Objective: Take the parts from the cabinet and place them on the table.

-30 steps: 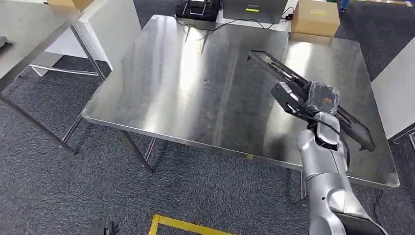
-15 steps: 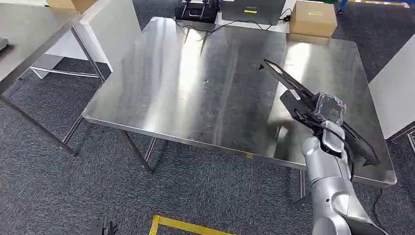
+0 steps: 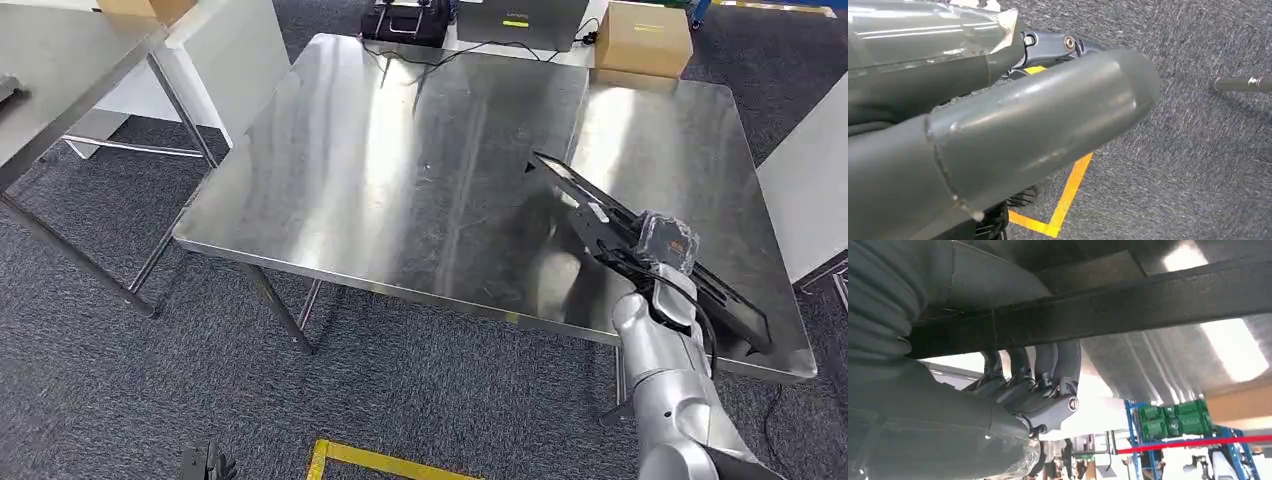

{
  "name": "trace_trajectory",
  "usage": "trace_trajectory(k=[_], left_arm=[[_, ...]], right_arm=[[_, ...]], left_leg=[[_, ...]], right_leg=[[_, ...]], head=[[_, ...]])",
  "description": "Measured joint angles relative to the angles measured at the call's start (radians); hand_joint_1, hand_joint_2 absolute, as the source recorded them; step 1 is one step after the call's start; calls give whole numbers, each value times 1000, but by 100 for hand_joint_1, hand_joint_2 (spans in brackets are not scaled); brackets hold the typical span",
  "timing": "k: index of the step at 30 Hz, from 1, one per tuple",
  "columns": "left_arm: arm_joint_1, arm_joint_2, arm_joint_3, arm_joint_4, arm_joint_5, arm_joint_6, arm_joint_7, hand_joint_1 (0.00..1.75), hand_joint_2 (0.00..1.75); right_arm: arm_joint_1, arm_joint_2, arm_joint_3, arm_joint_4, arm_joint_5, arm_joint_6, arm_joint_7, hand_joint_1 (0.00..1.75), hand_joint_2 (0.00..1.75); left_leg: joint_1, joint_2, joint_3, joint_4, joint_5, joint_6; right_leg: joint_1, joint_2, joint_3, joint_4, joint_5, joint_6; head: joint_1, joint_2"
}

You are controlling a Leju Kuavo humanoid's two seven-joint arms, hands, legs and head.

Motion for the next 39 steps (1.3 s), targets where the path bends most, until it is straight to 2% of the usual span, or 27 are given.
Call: trace_trajectory(k=[4,5,18,24,28,32,35,39], left_arm=[[1,-1,15,0,2,0,-4,0,0],[1,-1,16,0,2,-1,-5,0,175],[2,-1,24,0,-14,-16,-11,0,175],[2,0,28,0,-27,-16,2,0,175],[1,0,38,0,-45,-19,15,0,175],[-1,1,40,0,-55,-19,29,0,175],[-6,2,40,0,-60,-19,37,0,175],[-10,2,42,0,-64,-20,40,0,175]], right_arm=[[-3,2,-3,21,1,-8,0,175,175],[-4,2,-4,26,1,-12,0,0,0],[-10,-4,-34,61,-12,5,-2,0,0],[-37,-6,-53,68,-18,144,39,0,0],[-78,-9,-73,77,-32,272,90,0,0],[-123,-11,-97,88,-65,366,113,0,0],[-153,-10,-119,95,-91,408,111,0,0],[-181,-6,-128,98,-98,420,100,0,0]], left_leg=[[0,0,0,0,0,0],[0,0,0,0,0,0],[-1,0,0,0,0,0],[-1,0,0,0,0,0],[-1,0,1,0,0,0],[-1,0,1,1,0,0],[-1,0,1,1,0,0],[-1,0,1,1,0,0]], right_leg=[[0,0,0,0,0,0],[0,0,0,0,0,0],[0,0,0,0,0,0],[-1,0,0,0,0,0],[-1,0,1,0,0,0],[-1,0,1,0,0,0],[-1,0,1,0,0,0],[-1,0,1,0,0,0]], head=[[0,0],[0,0],[0,0],[0,0],[0,0],[0,0],[0,0],[0,0]])
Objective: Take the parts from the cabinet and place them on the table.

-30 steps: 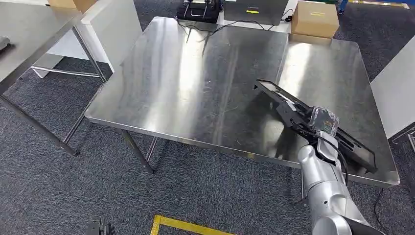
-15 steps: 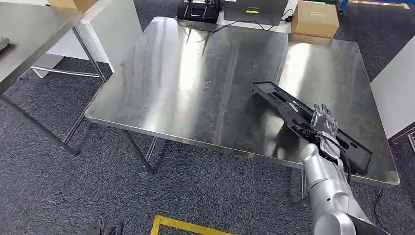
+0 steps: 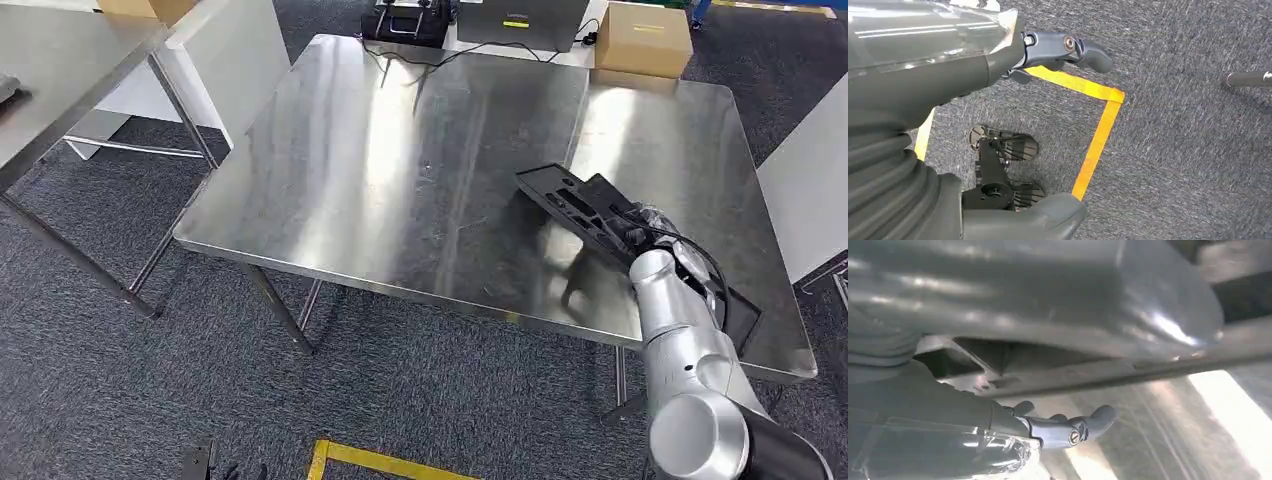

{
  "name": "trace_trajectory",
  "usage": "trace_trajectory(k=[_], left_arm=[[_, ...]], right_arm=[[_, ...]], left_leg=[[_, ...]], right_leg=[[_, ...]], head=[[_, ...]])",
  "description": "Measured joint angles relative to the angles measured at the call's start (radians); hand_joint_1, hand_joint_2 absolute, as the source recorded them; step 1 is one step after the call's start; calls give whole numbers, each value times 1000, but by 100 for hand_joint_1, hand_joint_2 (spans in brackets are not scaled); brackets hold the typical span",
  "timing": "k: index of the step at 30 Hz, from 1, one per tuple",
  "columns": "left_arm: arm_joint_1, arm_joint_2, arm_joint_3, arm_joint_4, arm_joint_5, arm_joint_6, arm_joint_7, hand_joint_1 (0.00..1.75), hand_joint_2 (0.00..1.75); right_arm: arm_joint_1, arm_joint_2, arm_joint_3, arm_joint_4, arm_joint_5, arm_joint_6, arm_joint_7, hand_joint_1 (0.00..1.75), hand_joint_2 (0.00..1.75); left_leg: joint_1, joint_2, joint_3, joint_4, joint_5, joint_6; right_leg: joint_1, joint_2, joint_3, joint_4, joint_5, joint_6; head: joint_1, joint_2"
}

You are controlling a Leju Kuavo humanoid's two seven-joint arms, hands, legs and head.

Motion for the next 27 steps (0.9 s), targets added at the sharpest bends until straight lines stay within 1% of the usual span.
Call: trace_trajectory(k=[6,7,8,9,11,12,14,16,20,27], left_arm=[[-3,-2,6,0,-2,0,1,0,175],[-3,-2,6,0,-2,0,1,0,175],[-2,-2,7,0,-4,0,-1,0,175],[-2,-3,10,0,-8,-2,-5,0,0],[-3,-6,16,0,-13,-9,-17,0,0],[-3,-8,21,0,-14,-11,-20,0,0],[-3,-12,26,0,-19,-11,-21,0,0],[-4,-16,30,0,-21,-9,-21,0,0],[-6,-20,42,0,-19,-7,-21,0,0],[-6,-21,61,0,-5,-10,-23,0,0]], right_arm=[[-16,13,0,0,16,-14,-24,0,0],[-16,14,2,-2,25,-36,-30,0,0],[-16,16,9,-7,43,-81,-39,0,0],[-15,19,21,-18,67,-135,-46,0,0],[-12,24,54,-54,110,-232,-52,0,0],[-8,26,71,-75,117,-263,-55,0,0],[7,28,113,-128,124,-313,-57,0,0],[31,31,152,-187,126,-347,-61,0,0],[77,40,203,-269,126,-363,-71,0,0],[123,61,237,-340,126,-374,-99,0,0]], left_leg=[[0,0,0,0,0,0],[0,0,0,0,0,0],[0,0,0,0,0,0],[0,0,0,0,0,0],[0,0,0,0,0,0],[0,0,1,0,0,0],[0,0,1,0,0,0],[0,0,1,0,0,0],[0,0,1,0,0,0],[0,0,1,0,0,0]], right_leg=[[0,0,0,0,0,0],[0,0,0,0,0,0],[0,0,0,0,0,0],[-1,0,0,0,0,0],[-1,0,0,0,0,0],[-1,0,0,0,0,0],[-1,0,0,0,0,0],[-1,0,0,0,0,0],[-1,0,0,0,0,0],[-1,0,0,0,0,0]], head=[[0,0],[0,0],[0,0],[0,0],[0,0],[0,0],[0,0],[0,0],[0,0],[0,0]])
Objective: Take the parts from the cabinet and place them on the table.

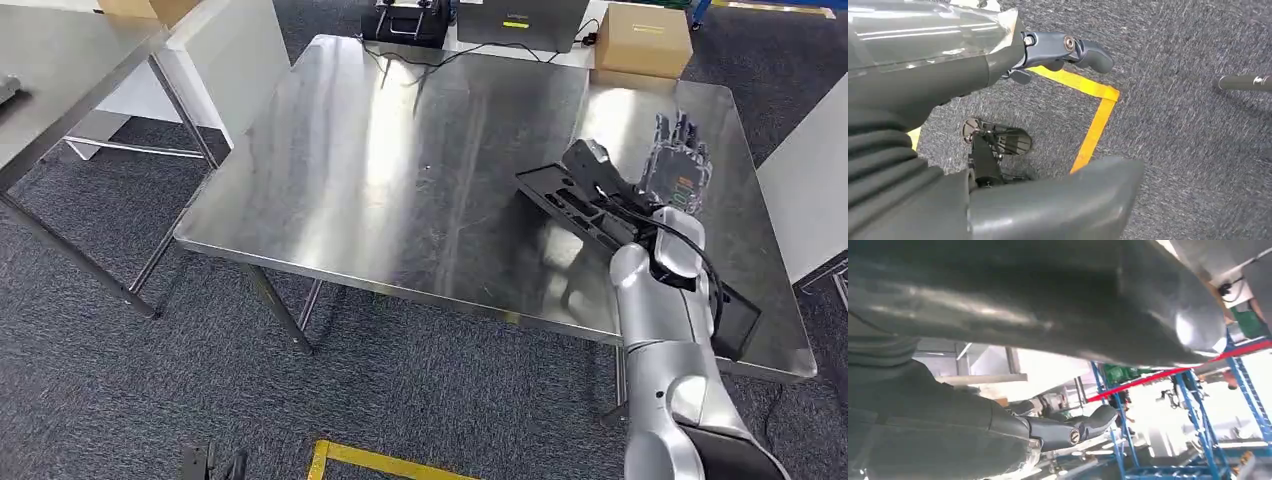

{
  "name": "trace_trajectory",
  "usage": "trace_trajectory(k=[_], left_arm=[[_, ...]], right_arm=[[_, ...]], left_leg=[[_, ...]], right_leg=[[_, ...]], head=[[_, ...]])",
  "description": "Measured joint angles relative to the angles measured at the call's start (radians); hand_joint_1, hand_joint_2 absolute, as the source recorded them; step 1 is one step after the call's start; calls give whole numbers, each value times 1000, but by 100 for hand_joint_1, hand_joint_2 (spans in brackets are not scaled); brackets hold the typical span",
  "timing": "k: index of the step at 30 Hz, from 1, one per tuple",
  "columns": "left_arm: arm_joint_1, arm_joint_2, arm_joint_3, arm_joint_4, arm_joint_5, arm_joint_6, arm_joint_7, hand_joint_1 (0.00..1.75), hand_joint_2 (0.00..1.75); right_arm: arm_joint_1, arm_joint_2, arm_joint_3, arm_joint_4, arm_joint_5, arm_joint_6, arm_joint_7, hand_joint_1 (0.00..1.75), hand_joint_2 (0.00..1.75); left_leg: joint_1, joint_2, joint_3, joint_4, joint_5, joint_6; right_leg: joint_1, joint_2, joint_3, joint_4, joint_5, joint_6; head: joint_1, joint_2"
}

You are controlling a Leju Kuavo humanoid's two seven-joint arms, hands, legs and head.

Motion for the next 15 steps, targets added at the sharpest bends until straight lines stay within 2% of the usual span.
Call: trace_trajectory(k=[3,4,5,7,8,9,10,11,12,13,14,15], left_arm=[[0,0,14,0,2,-2,-2,0,0],[0,1,17,0,3,-2,-2,0,0],[0,2,20,0,3,-3,-2,0,0],[0,4,25,0,3,-3,-2,0,0],[0,4,27,0,3,-3,-2,0,0],[-1,2,28,0,3,-5,-2,0,0],[-1,2,31,1,3,-6,-3,0,0],[-3,2,36,1,5,-6,-3,0,0],[-2,3,37,1,5,-6,-3,0,0],[-2,3,37,1,5,-6,-3,0,0],[-1,3,38,1,5,-6,-3,0,0],[0,3,40,1,6,-6,-3,0,0]], right_arm=[[11,10,13,-21,0,-3,-6,0,0],[16,12,16,-29,0,-3,-11,0,0],[19,16,18,-36,0,-3,-15,0,0],[25,23,22,-49,0,-3,-18,0,0],[25,26,23,-56,-1,-3,-19,0,0],[27,26,23,-68,-3,-3,-20,0,0],[28,25,23,-72,-6,-5,-22,0,0],[27,26,25,-74,-9,-5,-25,0,0],[30,25,26,-74,-11,-6,-28,0,0],[35,23,26,-74,-14,-6,-30,0,0],[43,22,26,-74,-17,-7,-30,0,0],[50,20,26,-74,-21,-7,-31,0,0]], left_leg=[[0,0,0,0,0,0],[-4,0,-4,9,-4,5],[-2,-2,-4,10,-6,10],[-2,-1,-6,11,-5,12],[-3,-1,-3,7,-1,17],[13,3,10,-18,16,26],[9,8,16,-26,20,27],[13,9,16,-27,22,31],[14,10,16,-27,22,31],[13,10,15,-26,22,31],[13,9,15,-25,22,30],[15,9,15,-24,21,29]], right_leg=[[0,0,0,0,0,0],[-11,-1,-1,-4,3,5],[-11,-1,-1,-3,3,6],[-10,0,-1,-5,6,9],[-9,0,1,-8,9,14],[3,0,-5,-3,2,16],[-2,-2,-16,17,-12,15],[0,-1,-41,78,-45,7],[-1,0,-84,178,-83,3],[-2,-1,-115,246,-106,3],[-3,-1,-141,302,-122,6],[-5,-1,-142,306,-116,13]], head=[[0,0],[0,0],[-1,0],[0,0],[-2,0],[1,0],[1,0],[3,0],[3,0],[1,0],[1,0],[2,0]])
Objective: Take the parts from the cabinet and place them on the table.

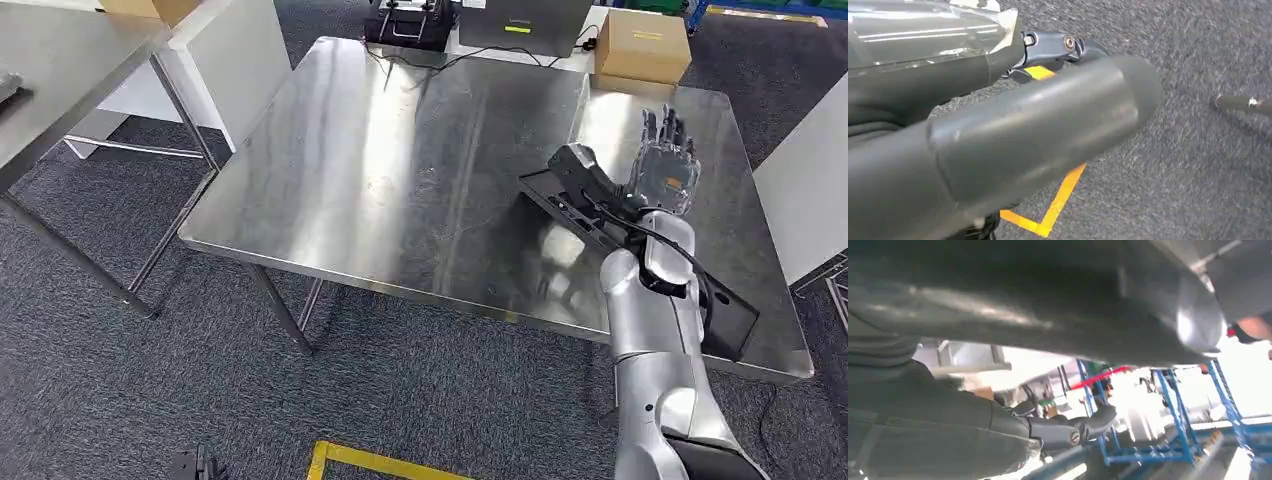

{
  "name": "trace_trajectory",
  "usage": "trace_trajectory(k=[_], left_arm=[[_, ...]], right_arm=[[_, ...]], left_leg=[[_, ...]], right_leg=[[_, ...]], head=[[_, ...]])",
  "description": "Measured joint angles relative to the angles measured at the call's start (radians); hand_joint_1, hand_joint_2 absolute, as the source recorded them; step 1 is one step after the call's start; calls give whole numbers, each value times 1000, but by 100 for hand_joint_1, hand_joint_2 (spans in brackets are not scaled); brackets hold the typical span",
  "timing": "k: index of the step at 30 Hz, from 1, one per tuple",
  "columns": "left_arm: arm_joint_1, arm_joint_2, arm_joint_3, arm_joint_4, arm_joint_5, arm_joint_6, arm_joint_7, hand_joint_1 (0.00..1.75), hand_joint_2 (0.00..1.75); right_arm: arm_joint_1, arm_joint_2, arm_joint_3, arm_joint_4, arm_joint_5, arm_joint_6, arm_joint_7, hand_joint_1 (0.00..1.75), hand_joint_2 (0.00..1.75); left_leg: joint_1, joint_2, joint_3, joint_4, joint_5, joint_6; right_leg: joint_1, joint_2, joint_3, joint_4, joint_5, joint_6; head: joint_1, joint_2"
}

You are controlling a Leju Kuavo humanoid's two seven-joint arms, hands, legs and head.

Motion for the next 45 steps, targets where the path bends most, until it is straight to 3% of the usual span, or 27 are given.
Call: trace_trajectory(k=[1,3,4,5,6,8,10,13,14,16,18,19,20,22,24,26,29,30,31,33,34,35,39,40,42,43,45], left_arm=[[0,0,1,0,0,0,0,0,0],[-1,0,2,1,0,0,0,0,0],[-1,2,3,0,0,-1,0,0,0],[-3,6,3,1,0,-1,0,0,0],[-3,6,3,1,0,-1,0,0,0],[-1,6,4,2,1,0,1,0,0],[-2,6,4,2,2,0,0,0,0],[-3,7,5,2,2,0,1,0,0],[-1,7,5,2,2,0,1,0,0],[-1,7,5,2,2,0,1,0,0],[-2,7,6,2,2,0,1,0,0],[-3,8,8,2,2,0,1,0,0],[-5,8,9,2,2,0,1,0,0],[-3,7,11,2,2,0,1,0,0],[-4,7,11,2,2,3,1,0,0],[-7,6,12,2,2,3,1,0,0],[-6,6,14,2,2,3,1,0,0],[-6,6,16,2,2,3,1,0,0],[-5,5,17,2,2,3,1,0,0],[-6,5,18,2,2,3,1,0,0],[-6,4,18,2,2,3,1,0,0],[-6,2,19,2,2,3,1,0,0],[-7,-1,21,3,2,5,2,0,0],[-7,1,21,3,4,5,2,0,0],[-7,-1,21,3,5,6,3,0,0],[-8,-1,21,3,6,7,3,0,0],[-7,-1,22,3,9,13,4,0,0]], right_arm=[[3,-1,0,-2,-2,-1,-2,0,0],[2,-1,0,-6,-5,-2,-2,0,0],[2,-2,1,-8,-6,-4,-3,0,0],[2,-3,3,-9,-6,-5,-3,0,0],[5,-3,3,-11,-6,-7,-3,0,0],[12,-6,2,-14,-10,-9,-3,0,0],[12,-6,2,-21,-13,-9,-3,0,0],[14,-6,3,-26,-14,-9,-3,0,0],[19,-6,3,-27,-15,-9,-3,0,0],[26,-6,3,-29,-15,-8,-3,0,0],[27,-6,3,-36,-17,-8,-3,0,0],[26,-6,3,-41,-17,-8,-3,0,0],[25,-7,3,-45,-18,-7,-3,0,0],[24,-8,4,-47,-18,-6,-3,0,0],[25,-9,4,-49,-18,-6,-3,0,0],[24,-11,4,-50,-18,-5,-3,0,0],[30,-14,4,-50,-18,-5,-3,0,0],[33,-16,4,-50,-18,-5,-3,0,0],[34,-16,4,-50,-19,-5,-3,0,0],[33,-16,4,-50,-19,-5,-3,0,0],[31,-16,4,-52,-18,-5,-3,0,0],[27,-16,4,-53,-19,-5,-3,0,0],[27,-16,5,-53,-20,2,-3,0,0],[25,-16,5,-53,-21,3,-3,0,0],[19,-14,8,-52,-21,4,-3,0,0],[19,-12,11,-52,-21,4,-3,0,0],[20,-12,13,-49,-22,4,-3,0,0]], left_leg=[[2,-1,0,2,-2,-3],[10,-1,0,17,-12,-17],[8,-1,-4,29,-21,-28],[2,-2,-14,36,-25,-34],[1,-3,-17,40,-25,-36],[6,-2,-17,40,-24,-40],[10,-5,-25,60,-48,-51],[13,-5,-129,284,-165,-63],[13,-5,-159,345,-183,-63],[13,-5,-157,332,-150,-59],[13,-6,-65,158,-58,-49],[13,-11,-20,72,-31,-44],[8,-13,-13,54,-42,-47],[2,-15,-22,57,-35,-42],[-1,-14,-25,47,-18,-22],[4,-9,-32,39,-1,-5],[-1,-8,-51,40,11,3],[-3,-8,-56,40,14,4],[-5,-8,-60,40,18,4],[-10,-9,-62,41,21,3],[-12,-9,-61,42,22,2],[-16,-9,-65,46,23,-1],[-17,-5,-72,46,35,-21],[-14,-8,-79,56,21,-27],[-8,-15,-112,145,-55,-43],[-1,-15,-150,240,-107,-51],[9,-15,-196,359,-152,-63]], right_leg=[[-3,-1,26,-49,22,11],[-11,-4,123,-235,92,34],[-13,-8,153,-297,88,35],[-2,-1,162,-291,90,26],[-5,1,155,-287,92,14],[-1,3,150,-283,90,8],[-9,4,152,-287,93,-6],[-6,4,147,-287,95,-19],[-5,4,145,-287,97,-22],[-3,4,143,-287,99,-25],[-3,4,143,-287,103,-26],[-4,5,143,-287,105,-22],[5,6,139,-285,109,-16],[3,5,137,-288,116,-6],[6,6,134,-296,127,13],[3,4,105,-241,80,5],[2,4,8,3,-28,0],[4,4,-2,43,-40,5],[4,4,16,25,-34,11],[9,3,124,-141,16,19],[11,1,183,-240,42,17],[17,-3,211,-297,38,3],[21,-4,207,-302,58,-20],[-2,-7,211,-310,68,-30],[0,-7,203,-311,75,-38],[1,-7,196,-310,80,-41],[0,-7,183,-309,89,-35]], head=[[-1,0],[-1,0],[0,0],[1,0],[-2,0],[-5,0],[-6,0],[-11,0],[-10,0],[-11,0],[-11,0],[-10,0],[-10,0],[-10,0],[-9,0],[-6,0],[-1,0],[0,0],[0,0],[0,0],[0,0],[1,0],[1,0],[0,0],[-3,0],[-2,0],[-3,0]])
